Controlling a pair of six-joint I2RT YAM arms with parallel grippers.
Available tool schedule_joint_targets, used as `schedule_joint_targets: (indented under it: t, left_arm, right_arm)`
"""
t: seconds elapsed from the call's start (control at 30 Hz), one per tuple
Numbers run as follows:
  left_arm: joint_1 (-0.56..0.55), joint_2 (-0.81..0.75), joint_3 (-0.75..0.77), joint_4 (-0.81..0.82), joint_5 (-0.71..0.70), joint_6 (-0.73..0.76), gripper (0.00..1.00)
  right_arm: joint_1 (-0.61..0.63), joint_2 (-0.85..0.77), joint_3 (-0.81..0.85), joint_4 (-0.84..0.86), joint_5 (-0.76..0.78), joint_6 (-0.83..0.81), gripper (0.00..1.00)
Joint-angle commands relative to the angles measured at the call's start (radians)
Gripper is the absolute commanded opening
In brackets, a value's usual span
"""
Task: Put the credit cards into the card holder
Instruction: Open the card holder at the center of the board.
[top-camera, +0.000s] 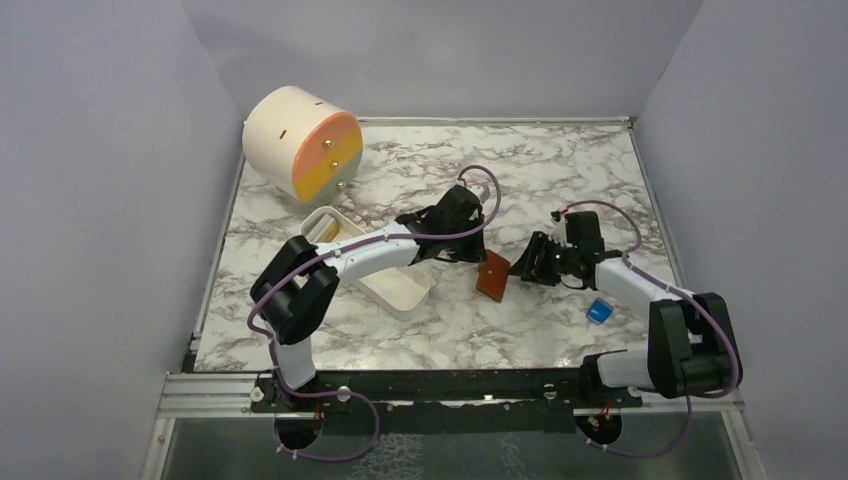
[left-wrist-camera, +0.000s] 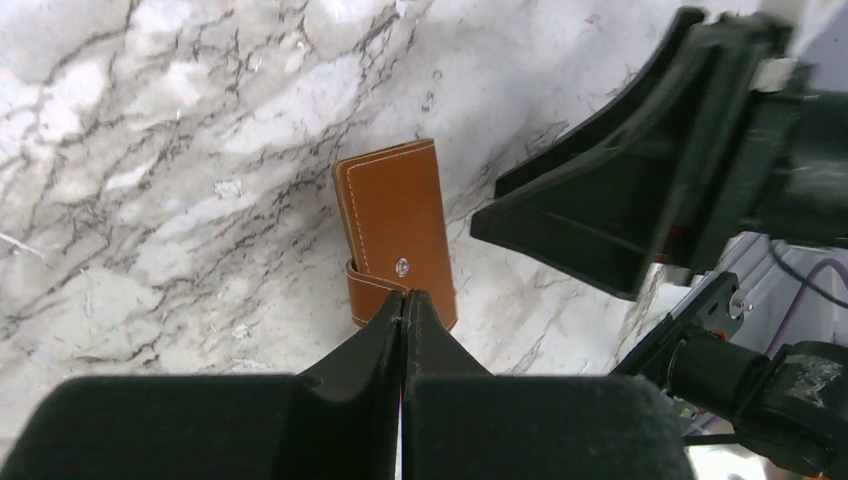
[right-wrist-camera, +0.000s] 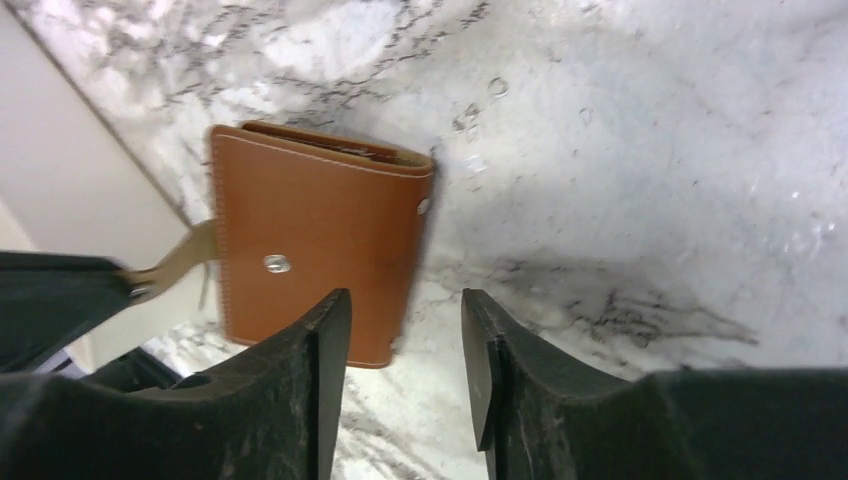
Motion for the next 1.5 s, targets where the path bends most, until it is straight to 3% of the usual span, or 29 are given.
schedule_joint_targets:
  t: [0.0,0.27,0.7,1.3,1.47]
  left_arm:
    - [-0.003,-0.068,-0.058,0.096,0.065,-0.070,0.00]
    - [-0.003,-0.130,-0.133,0.194,0.093,-0.138,0.00]
    - [-0.003,-0.135,-0.134,0.216,0.119,-0.151,0.00]
    - [0.019,-0.118,-0.138,0.095,0.008,-0.058,0.00]
    - [0.053,-0.128,-0.155,0.083,0.021,-0.053,0.00]
  right_arm:
    - [-0.004,-0.109,0.012,-0.070,-0.059,0.002,0.48]
    - [0.002,-0.120,0.044,-0.051,-0.188,0.045,0.57]
    - [0.012,-0.101,0.036,-0.043,-0.218,0.023,0.56]
    - [0.013,-0.084,0.002,-0.016,-0.041,-0.013,0.02]
    - [0.013,-0.106,0.015,-0.019,-0.037,-0.017,0.01]
